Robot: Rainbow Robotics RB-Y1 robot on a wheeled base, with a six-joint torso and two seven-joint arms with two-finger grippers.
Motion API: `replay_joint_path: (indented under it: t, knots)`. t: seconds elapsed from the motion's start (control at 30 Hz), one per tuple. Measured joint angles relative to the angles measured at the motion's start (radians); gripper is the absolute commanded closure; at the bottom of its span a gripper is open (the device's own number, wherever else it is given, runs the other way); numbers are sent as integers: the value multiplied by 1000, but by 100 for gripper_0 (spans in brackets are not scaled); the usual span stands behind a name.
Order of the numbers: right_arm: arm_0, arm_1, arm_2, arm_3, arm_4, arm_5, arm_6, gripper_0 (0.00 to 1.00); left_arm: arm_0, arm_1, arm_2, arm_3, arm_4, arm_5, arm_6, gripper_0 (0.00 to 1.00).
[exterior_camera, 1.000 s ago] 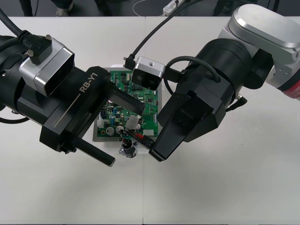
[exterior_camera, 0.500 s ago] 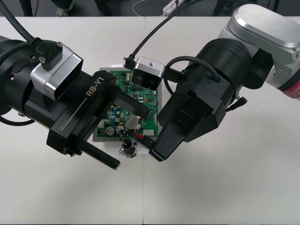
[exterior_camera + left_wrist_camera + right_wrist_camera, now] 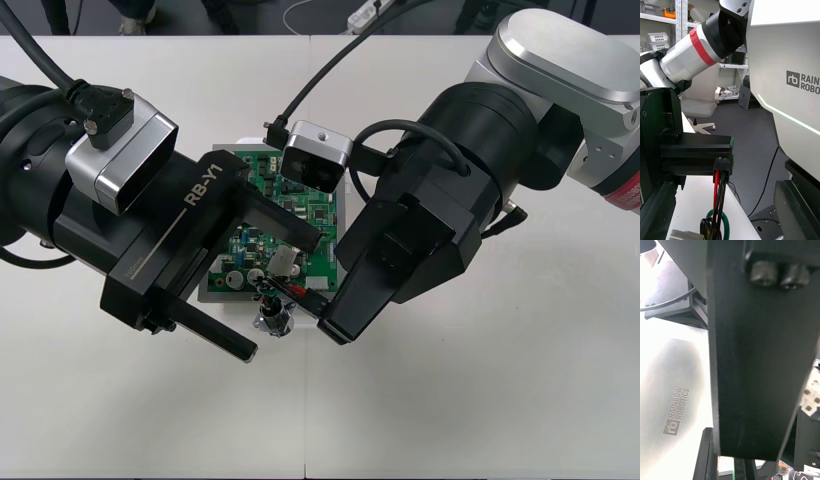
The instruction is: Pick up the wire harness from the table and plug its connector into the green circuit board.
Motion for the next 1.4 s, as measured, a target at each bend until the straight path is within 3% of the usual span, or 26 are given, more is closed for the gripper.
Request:
replay_joint_path:
  t: [0.07, 0.13, 0.17, 0.2, 0.23, 1.4]
  knots:
    - [0, 0, 0, 0, 0, 0, 0, 100, 0, -2, 0, 0, 0, 0, 0, 24]
    - [0, 0, 0, 0, 0, 0, 0, 100, 0, -3, 0, 0, 0, 0, 0, 36]
    - [0, 0, 0, 0, 0, 0, 0, 100, 0, -3, 0, 0, 0, 0, 0, 80]
    - [0, 0, 0, 0, 0, 0, 0, 100, 0, -3, 0, 0, 0, 0, 0, 80]
    - [0, 0, 0, 0, 0, 0, 0, 100, -1, -3, 0, 0, 0, 0, 0, 100]
    - [0, 0, 2, -2, 0, 0, 0, 100, -4, -5, 0, 1, 0, -2, 0, 100]
